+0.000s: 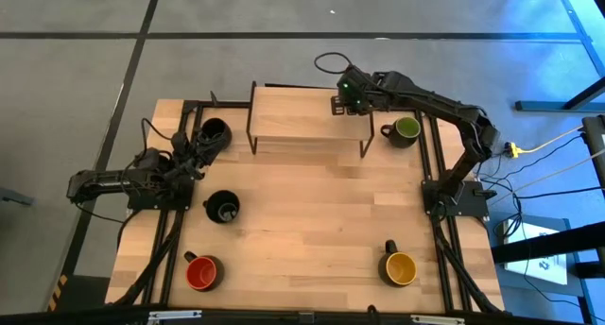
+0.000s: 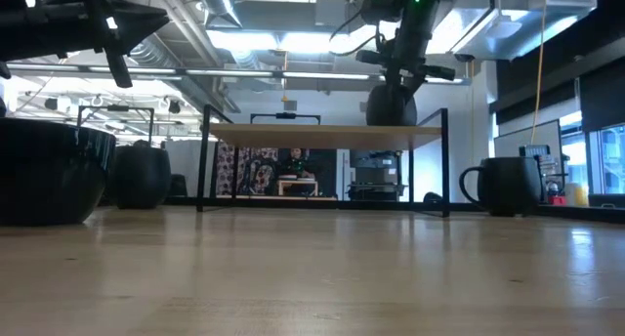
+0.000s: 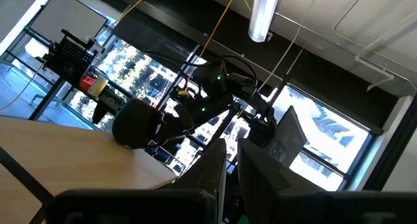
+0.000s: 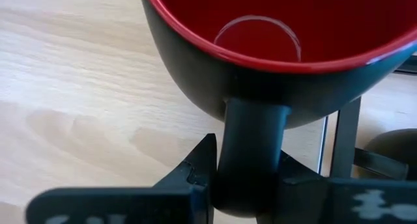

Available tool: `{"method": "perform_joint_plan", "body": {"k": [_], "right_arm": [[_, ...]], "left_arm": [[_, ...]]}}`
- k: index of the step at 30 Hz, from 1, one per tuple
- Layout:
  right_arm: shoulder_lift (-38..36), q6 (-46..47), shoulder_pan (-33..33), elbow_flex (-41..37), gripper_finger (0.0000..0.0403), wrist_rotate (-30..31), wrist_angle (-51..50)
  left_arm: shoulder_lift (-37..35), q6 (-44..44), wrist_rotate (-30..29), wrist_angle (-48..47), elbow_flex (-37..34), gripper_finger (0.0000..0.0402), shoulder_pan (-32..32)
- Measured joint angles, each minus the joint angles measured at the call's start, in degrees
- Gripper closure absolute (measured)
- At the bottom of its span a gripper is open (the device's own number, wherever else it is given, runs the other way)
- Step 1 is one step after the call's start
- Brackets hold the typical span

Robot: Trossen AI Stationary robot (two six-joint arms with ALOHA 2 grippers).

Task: Place coffee mugs
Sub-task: Put the red mug on the shelf

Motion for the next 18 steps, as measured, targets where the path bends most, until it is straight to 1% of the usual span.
{"method": "perform_joint_plan", "body": {"k": [4,6,18], "right_arm": [[0.06,0.24,0.00,0.00,0.0352,0.37,-0.03],[0.08,0.24,0.00,0.00,0.0345,0.45,0.02],[0.08,0.32,0.00,0.00,0.0269,0.45,0.00]], "left_arm": [[0.00,-0.02,0.00,0.00,0.00,0.0370,0.00],[-0.02,-0.01,0.00,0.00,0.00,0.0370,0.02],[-0.02,-0.02,0.00,0.00,0.00,0.0370,0.00]]}}
